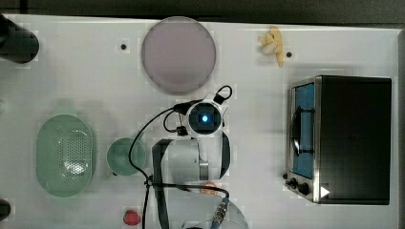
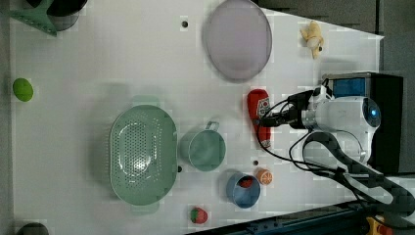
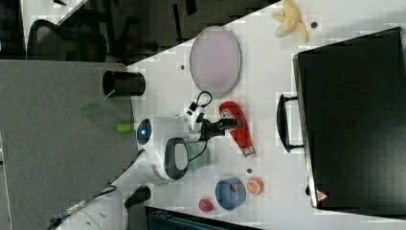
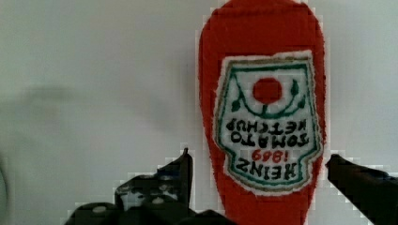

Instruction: Pick Ketchup from the table and place it in strainer.

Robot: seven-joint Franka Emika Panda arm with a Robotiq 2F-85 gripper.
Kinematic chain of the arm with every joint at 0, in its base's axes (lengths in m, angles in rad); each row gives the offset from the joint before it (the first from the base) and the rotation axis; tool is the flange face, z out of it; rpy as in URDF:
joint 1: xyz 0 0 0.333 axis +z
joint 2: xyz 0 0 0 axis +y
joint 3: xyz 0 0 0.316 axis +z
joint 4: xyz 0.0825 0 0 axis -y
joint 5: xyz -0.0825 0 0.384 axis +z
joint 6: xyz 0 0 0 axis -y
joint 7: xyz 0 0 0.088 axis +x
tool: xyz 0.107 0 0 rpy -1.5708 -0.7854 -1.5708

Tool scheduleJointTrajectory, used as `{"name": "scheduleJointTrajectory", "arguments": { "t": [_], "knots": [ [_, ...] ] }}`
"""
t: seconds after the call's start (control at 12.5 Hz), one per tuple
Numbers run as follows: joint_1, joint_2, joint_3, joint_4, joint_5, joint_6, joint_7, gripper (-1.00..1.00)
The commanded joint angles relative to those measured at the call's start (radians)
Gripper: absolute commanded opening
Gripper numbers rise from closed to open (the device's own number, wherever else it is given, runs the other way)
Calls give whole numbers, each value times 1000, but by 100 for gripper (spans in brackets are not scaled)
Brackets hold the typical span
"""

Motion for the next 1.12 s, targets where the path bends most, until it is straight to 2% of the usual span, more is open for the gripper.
{"name": "scheduleJointTrajectory", "arguments": {
  "t": [0.08,0.32,0.64,1.12],
  "knots": [
    [-9,25,1,-3,-4,31,-31,92],
    [-9,25,1,-8,-4,56,-27,21],
    [-14,-68,-2,2,-4,32,-27,18],
    [-16,-341,-12,76,-2,-317,-27,18]
  ]
}}
